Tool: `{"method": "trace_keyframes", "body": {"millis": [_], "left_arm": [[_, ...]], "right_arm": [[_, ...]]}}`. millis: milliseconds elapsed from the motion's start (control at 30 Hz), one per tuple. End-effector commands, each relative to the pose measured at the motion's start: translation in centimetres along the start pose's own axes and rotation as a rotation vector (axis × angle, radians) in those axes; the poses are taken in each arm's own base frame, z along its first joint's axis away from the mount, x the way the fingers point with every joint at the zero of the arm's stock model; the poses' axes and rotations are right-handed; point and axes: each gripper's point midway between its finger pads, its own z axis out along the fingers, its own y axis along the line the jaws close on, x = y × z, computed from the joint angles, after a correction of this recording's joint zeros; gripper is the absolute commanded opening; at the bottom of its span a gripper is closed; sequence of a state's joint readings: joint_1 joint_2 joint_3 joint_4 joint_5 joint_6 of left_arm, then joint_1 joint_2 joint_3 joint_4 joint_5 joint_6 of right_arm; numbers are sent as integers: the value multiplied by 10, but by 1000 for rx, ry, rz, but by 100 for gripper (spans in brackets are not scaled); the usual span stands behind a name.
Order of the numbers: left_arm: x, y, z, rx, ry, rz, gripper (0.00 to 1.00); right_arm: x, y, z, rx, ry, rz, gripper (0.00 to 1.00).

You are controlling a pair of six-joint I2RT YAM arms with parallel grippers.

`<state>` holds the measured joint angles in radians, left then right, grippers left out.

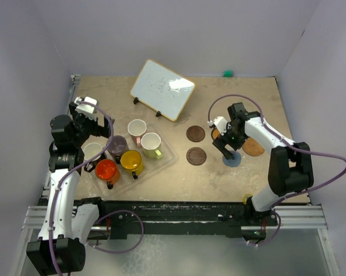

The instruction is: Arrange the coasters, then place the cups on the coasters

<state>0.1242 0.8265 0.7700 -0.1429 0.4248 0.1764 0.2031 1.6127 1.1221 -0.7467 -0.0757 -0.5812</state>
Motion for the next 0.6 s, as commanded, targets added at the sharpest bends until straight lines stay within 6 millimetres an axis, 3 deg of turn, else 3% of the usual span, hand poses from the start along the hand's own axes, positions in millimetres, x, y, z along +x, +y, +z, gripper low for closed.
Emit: {"method": "trace_keyframes", "body": {"millis": [0, 167, 567], "left_arm": [[-11, 0, -1, 10, -54, 32, 99], [-10, 0, -1, 9, -53, 33, 99], [-11, 1, -1, 7, -53, 35, 99]], "right_arm": [[36, 9, 0, -15, 83, -86, 100], [54, 11, 12, -33, 139, -117, 100], [60, 4, 39, -68, 202, -162, 97]]}}
